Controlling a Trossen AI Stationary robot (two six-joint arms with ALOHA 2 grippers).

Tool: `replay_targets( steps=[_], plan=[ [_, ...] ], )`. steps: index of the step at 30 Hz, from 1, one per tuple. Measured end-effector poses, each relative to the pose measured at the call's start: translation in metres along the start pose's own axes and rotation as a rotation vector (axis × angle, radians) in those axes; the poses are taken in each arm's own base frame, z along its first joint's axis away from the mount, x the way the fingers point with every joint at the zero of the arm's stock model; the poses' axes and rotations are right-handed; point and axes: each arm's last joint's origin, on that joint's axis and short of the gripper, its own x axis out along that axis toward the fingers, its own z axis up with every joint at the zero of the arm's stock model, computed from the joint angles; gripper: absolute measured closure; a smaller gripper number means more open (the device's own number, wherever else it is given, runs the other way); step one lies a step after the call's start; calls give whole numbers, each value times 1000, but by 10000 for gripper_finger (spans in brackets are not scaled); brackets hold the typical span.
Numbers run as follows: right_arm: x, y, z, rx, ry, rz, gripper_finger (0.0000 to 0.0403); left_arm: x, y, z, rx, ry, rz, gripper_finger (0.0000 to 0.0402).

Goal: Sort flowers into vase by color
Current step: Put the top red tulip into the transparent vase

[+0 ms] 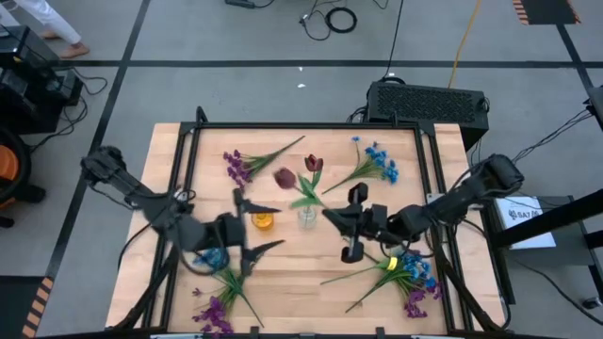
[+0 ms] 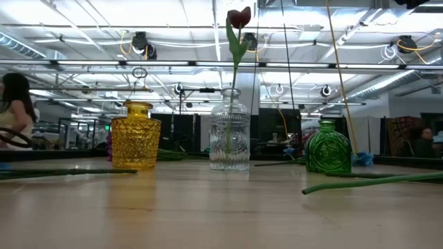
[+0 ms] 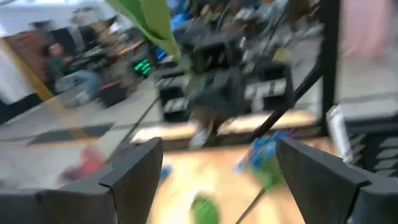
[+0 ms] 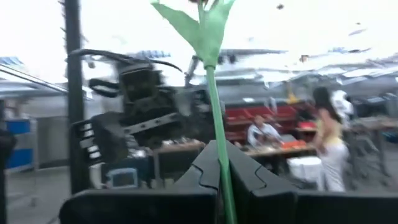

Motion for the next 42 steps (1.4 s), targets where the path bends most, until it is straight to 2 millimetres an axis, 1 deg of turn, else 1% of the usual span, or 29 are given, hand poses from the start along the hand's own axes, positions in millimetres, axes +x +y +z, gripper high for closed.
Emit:
replay_targets(
  steps=[3, 7, 10, 13, 16, 19, 26, 29, 35, 38, 42],
  plan=[
    [10, 6, -9, -36, 2, 37, 402, 19, 2, 1, -52, -85, -73, 87],
    [24, 17, -15, -89, -2, 56, 403, 40, 7, -6, -67, -108, -56, 87],
    [34, 24, -24, -105, 31, 64, 403, 51, 10, -10, -73, -129, -123, 87],
    [43, 31, -35, -133, 73, 70, 403, 58, 12, -11, -100, -166, -198, 87],
    [50, 35, -38, -157, 70, 66, 403, 59, 13, -11, -98, -167, -207, 98],
    [51, 38, -36, -170, 69, 67, 403, 58, 13, -13, -78, -144, -210, 123],
    [44, 46, -18, -228, 59, 5, 403, 49, 12, -9, -59, -138, -228, 183],
    [41, 50, -16, -255, 62, 10, 403, 47, 11, -7, -57, -145, -232, 203],
    [41, 50, -15, -254, 59, 5, 403, 46, 12, -5, -59, -161, -231, 244],
    [41, 49, -15, -252, 61, -9, 403, 46, 12, -5, -38, -163, -229, 274],
    [41, 49, -15, -254, 71, -36, 403, 46, 11, -5, -31, -164, -234, 326]
  ],
)
